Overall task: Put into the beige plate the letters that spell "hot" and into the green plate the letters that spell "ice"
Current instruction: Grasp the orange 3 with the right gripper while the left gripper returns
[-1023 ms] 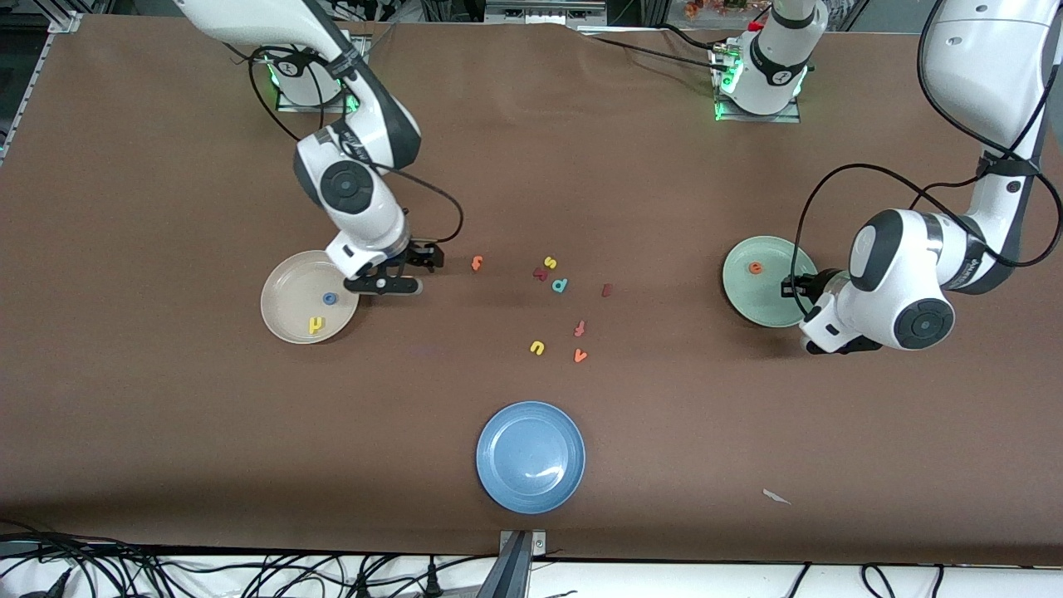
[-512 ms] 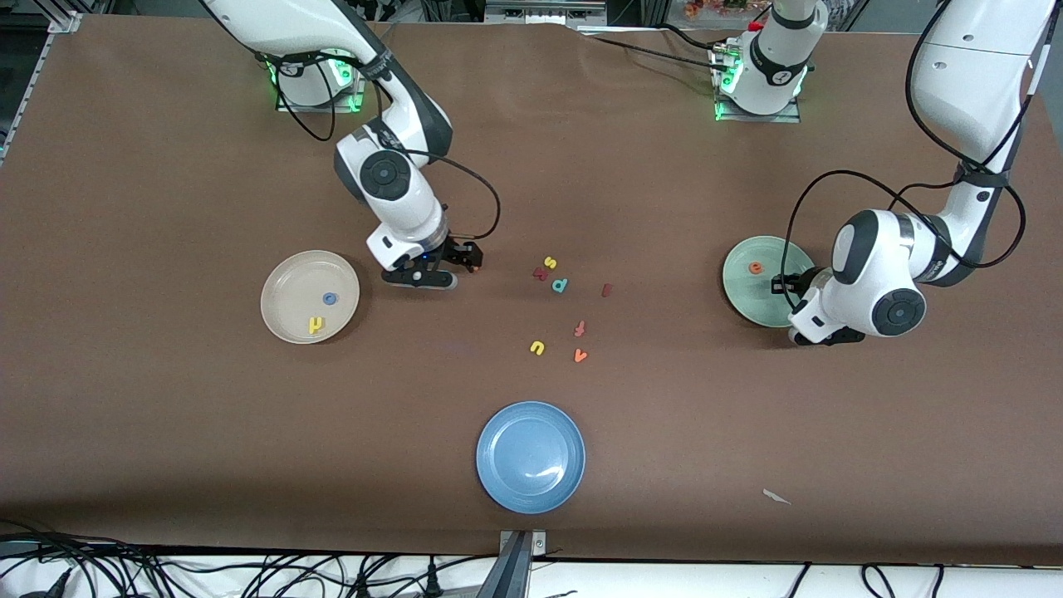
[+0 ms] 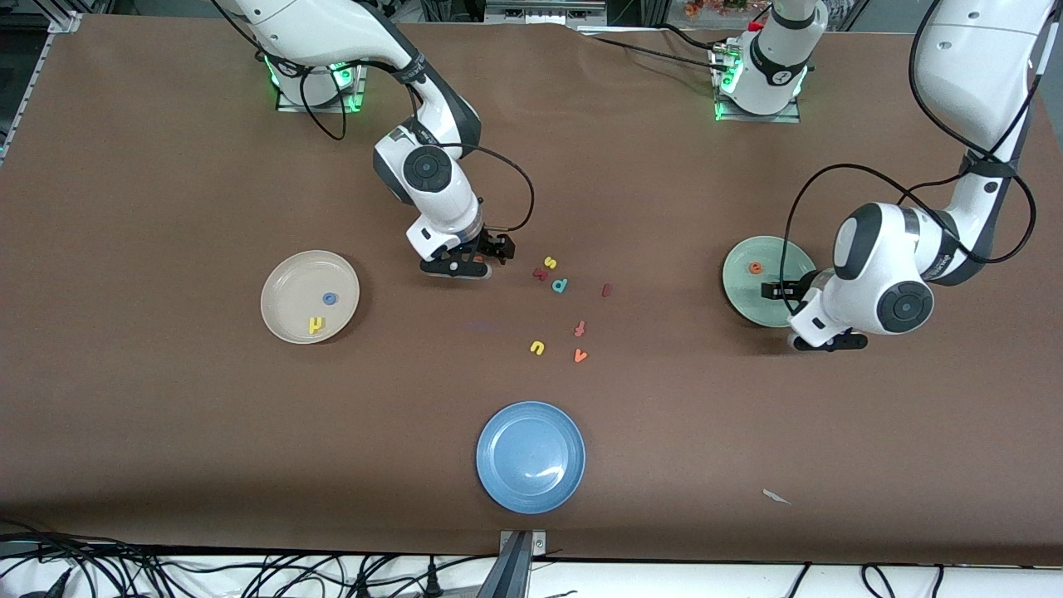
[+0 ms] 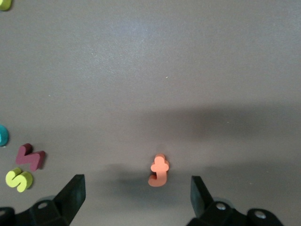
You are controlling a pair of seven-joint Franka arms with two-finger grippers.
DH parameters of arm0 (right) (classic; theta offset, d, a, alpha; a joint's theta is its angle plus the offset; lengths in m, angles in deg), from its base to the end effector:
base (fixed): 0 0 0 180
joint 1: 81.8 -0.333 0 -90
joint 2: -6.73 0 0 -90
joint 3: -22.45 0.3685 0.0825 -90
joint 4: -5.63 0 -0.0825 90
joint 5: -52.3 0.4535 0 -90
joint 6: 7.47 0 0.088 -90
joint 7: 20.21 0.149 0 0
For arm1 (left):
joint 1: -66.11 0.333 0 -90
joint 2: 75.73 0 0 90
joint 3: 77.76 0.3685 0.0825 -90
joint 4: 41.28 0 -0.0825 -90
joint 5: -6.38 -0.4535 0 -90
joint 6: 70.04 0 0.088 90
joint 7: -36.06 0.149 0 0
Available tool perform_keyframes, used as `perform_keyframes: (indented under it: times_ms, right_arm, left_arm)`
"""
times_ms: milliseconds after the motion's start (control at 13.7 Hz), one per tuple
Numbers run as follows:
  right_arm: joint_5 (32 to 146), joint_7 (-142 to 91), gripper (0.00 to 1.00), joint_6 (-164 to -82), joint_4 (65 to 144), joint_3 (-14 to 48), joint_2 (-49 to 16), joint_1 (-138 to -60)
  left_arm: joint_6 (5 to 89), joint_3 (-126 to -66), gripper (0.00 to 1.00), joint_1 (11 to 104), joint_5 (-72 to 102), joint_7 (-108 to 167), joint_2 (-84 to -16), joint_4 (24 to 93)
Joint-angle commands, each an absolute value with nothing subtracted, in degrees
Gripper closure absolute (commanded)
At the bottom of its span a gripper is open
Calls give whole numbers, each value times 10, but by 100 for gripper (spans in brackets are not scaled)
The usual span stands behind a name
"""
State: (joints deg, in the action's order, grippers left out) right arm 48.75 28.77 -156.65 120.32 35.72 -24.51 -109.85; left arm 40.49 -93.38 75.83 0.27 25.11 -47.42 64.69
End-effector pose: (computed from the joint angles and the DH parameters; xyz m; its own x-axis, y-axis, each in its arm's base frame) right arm 0.5126 0.4515 0.1416 0.9930 -0.1172 -0.0150 -0.1182 -0.9868 -0.1104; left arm 0.6507 -0.0523 0.1991 0.9223 0.0380 -0.3845 0.0315 -0.9992 -0.0232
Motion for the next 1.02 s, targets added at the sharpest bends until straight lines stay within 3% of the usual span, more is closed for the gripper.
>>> perform_keyframes:
  times_ms: [0,366,731,950]
  right_arm:
    - [489,295,5,-1575,1195,348,-259,-1110]
    - [486,294,25,-1582,1196,341,-274,-1120]
    - [473,294,60,-1582,1199,333,-275,-1128]
    - [468,294,82,-1582,1199,330,-275,-1128]
  left_arm:
    - [392,-977,0,759,-1,211,-485,638]
    - [482,-1008,1,686,-1,31,-472,639]
    - [641,-1006,9,579,-9,-102,-415,639]
    - [656,-1003,18,552,-10,-114,-397,639]
